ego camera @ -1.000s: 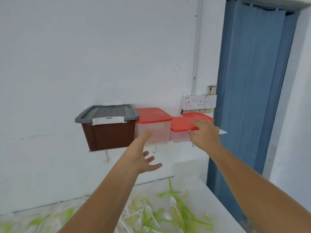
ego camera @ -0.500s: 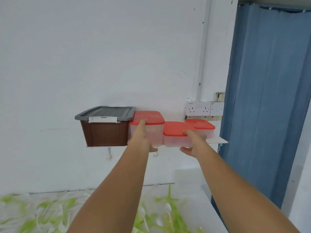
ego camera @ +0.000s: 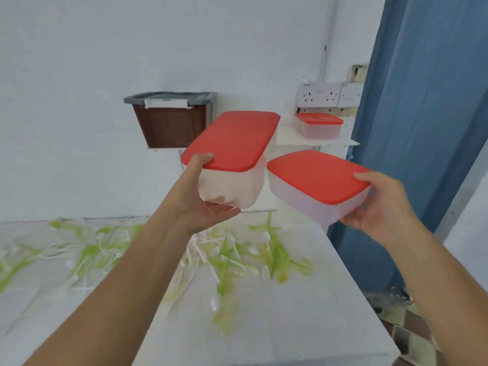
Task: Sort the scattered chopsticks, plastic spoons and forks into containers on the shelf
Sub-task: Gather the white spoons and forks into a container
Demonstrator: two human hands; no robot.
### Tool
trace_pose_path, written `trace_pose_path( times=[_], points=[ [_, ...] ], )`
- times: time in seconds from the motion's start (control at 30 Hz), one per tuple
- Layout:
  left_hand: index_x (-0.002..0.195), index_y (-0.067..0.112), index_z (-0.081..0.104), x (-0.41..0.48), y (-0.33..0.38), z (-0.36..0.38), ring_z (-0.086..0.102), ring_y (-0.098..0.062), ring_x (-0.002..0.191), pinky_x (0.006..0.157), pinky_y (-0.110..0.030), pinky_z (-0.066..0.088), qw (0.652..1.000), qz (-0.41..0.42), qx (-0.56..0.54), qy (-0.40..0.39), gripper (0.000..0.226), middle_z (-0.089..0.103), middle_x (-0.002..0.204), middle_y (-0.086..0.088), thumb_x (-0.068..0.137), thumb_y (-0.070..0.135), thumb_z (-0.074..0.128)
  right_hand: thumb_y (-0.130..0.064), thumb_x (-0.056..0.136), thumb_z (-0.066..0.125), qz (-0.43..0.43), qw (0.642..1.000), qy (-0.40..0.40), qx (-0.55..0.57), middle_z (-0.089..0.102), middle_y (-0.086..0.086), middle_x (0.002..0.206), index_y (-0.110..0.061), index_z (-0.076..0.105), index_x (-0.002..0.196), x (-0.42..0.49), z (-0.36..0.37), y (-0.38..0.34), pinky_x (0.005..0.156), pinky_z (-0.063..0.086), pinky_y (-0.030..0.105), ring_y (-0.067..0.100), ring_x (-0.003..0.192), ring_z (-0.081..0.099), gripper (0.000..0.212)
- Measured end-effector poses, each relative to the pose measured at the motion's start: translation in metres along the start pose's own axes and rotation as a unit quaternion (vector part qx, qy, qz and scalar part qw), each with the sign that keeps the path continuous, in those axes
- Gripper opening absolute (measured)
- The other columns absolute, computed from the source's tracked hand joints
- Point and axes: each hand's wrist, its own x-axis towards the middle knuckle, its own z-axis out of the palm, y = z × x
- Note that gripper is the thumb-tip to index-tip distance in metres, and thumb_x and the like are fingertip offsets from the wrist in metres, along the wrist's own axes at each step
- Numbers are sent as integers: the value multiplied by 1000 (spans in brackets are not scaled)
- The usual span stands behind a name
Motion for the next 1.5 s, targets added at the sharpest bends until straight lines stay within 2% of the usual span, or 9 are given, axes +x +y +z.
trace_pose_path(
  times=[0.27,0.37,0.6,0.8,0.97,1.2,1.33,1.4,1.5],
  points=[
    [135,22,60,-37,-39,-194,72,-43,104,94,-70,52,991,-22,88,94,73,72,101,-16,70,46,83,-29,94,64,116,993,-14,-12,78,9,110,-13,73,117,-20,9,133,94,53,46,27,97,72,28],
    [141,27,58,-44,-40,-275,73,-38,100,90,-65,55,981,-44,116,150,85,74,118,-14,65,53,84,-35,86,76,153,985,-29,-78,76,14,114,-9,69,119,-20,37,207,95,55,51,33,103,73,43],
    [138,17,57,-42,-34,-430,72,-32,91,80,-49,56,960,-127,154,195,53,77,103,-12,97,49,55,-34,98,68,208,961,-7,-182,77,6,112,-20,73,116,-35,113,333,95,58,51,27,101,73,23],
    [130,18,62,-24,-5,-511,75,-30,83,65,-41,58,957,-167,210,110,117,77,109,-15,30,70,94,-43,105,54,203,934,56,-289,68,3,124,-19,65,135,-64,175,380,104,52,51,27,111,65,40],
    [135,20,60,0,-1,-543,75,-28,100,78,-43,57,955,-188,209,89,51,76,118,-10,96,52,58,-44,107,45,146,884,111,-429,65,2,107,-17,68,130,-75,211,387,100,50,49,29,104,60,42],
    [129,28,66,-4,-10,-554,73,-21,111,101,-48,56,952,-123,264,92,49,78,115,3,95,62,59,-27,97,63,6,790,148,-594,58,17,135,-12,59,142,-87,238,381,107,41,49,40,124,53,47],
    [124,45,64,-15,-13,-559,69,-9,114,103,-42,55,930,-2,359,75,42,74,119,19,92,70,59,-19,78,62,-128,777,-171,-592,47,-5,144,-28,52,146,-116,286,348,117,36,39,15,140,41,70],
    [147,49,44,-20,-10,-568,56,-2,133,110,-37,48,929,11,369,-41,79,58,143,24,78,73,73,-24,82,64,-72,661,-369,-649,7,-16,167,-44,14,161,-135,317,337,126,12,35,4,155,1,96],
    [159,53,5,-19,-16,-582,37,5,145,113,-29,38,890,-21,424,-167,136,32,158,31,61,42,99,-27,86,67,-125,455,-436,-766,-31,-8,166,-36,-19,160,-138,347,349,125,-3,37,14,154,-26,114]
  ],
)
